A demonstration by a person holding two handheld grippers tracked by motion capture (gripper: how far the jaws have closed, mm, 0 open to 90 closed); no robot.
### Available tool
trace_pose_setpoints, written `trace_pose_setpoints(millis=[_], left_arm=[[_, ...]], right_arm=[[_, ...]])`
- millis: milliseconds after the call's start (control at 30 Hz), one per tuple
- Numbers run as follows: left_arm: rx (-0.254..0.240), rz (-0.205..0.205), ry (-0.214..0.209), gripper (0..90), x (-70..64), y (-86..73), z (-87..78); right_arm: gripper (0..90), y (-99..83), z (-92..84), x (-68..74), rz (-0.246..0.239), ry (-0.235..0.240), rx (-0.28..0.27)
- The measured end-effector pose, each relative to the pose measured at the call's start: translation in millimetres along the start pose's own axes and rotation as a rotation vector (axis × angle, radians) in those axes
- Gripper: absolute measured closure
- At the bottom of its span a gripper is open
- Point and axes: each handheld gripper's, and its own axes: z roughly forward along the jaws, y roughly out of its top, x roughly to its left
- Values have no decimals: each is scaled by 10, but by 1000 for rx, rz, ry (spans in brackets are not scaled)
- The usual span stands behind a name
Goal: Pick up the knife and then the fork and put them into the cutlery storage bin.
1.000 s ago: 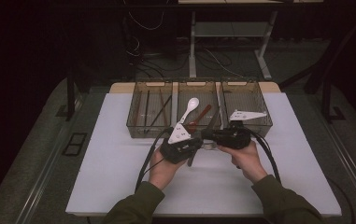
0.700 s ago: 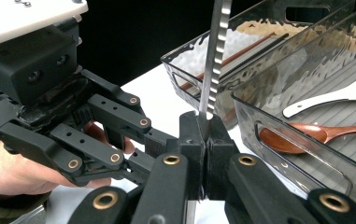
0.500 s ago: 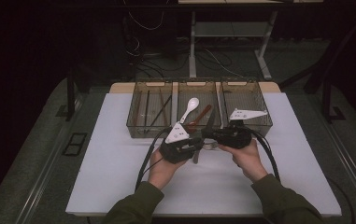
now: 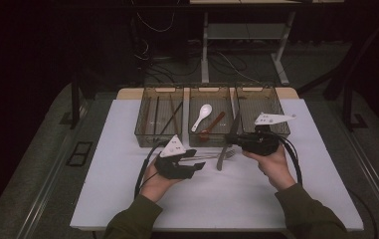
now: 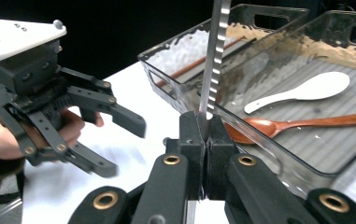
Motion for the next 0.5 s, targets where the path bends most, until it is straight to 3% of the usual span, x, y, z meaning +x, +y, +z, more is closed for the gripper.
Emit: trace_pose_setpoints(millis=[500], left_arm=[[38, -56, 15, 254, 72, -553, -458]], right_arm=[[881, 47, -249, -194, 4, -79, 20]])
